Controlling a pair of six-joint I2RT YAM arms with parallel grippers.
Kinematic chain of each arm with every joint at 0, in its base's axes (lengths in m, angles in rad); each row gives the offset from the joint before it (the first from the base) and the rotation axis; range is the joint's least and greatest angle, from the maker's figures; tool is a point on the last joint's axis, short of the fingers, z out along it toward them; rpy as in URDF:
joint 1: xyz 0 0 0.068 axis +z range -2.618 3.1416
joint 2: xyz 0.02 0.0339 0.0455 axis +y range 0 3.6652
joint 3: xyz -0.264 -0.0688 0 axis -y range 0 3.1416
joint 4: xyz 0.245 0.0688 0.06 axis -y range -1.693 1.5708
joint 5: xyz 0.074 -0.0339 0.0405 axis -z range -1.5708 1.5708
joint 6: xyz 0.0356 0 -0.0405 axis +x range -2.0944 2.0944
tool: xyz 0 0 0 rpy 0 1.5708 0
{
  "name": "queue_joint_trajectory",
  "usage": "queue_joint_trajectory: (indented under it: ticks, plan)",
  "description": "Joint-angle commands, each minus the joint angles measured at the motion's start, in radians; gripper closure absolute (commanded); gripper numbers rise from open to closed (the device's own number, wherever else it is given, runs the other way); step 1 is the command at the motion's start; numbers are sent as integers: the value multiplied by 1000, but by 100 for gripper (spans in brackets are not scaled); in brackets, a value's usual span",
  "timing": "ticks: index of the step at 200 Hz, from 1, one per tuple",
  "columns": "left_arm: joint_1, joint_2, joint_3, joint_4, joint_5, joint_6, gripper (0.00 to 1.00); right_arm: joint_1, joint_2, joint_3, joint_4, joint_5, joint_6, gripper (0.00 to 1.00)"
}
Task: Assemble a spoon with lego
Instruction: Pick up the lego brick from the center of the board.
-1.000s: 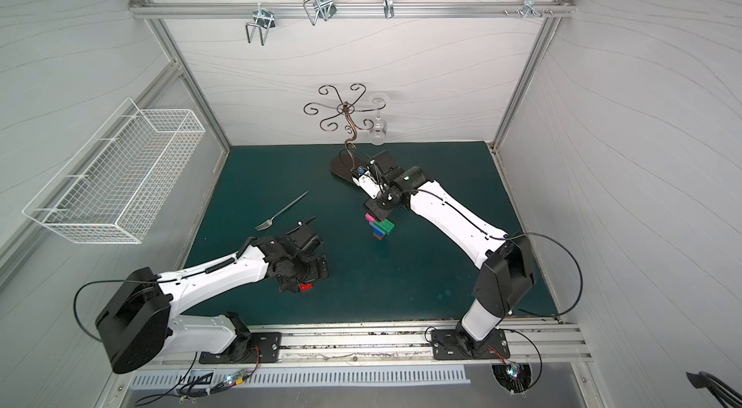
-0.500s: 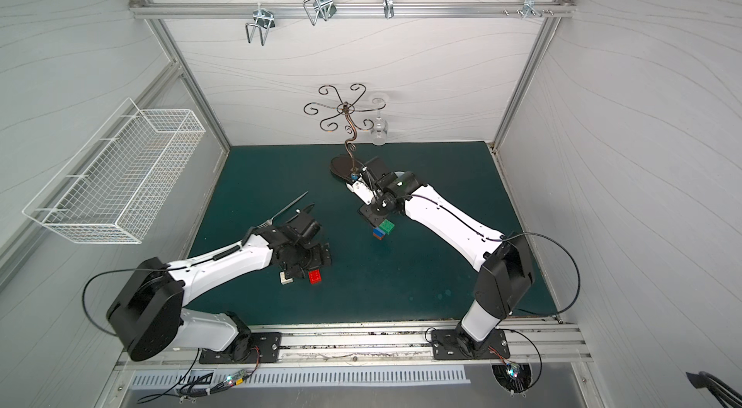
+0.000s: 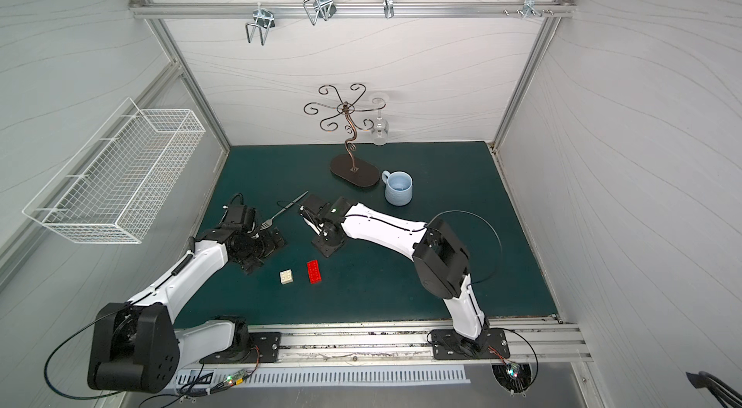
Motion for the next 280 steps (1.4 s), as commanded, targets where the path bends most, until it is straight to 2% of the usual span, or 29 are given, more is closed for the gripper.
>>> queue_joint_trajectory:
  ticks: [1,31,89,154,220,280]
  plan:
    - [21,-15,-33,65,22,12,0,21,41,43,-22,-10,170,43]
    - [26,-7,-54,94,19,5,0,45,82,49,-11,-37,226,43]
    - [28,16,-79,132,24,-6,0,106,133,72,-19,-34,233,44]
    - [28,15,-90,143,23,-6,0,129,191,109,-9,-65,225,46]
    - [28,11,-90,148,31,-3,0,130,234,146,-17,-22,210,48]
    - [28,12,-90,148,34,2,0,130,255,160,-59,45,191,57]
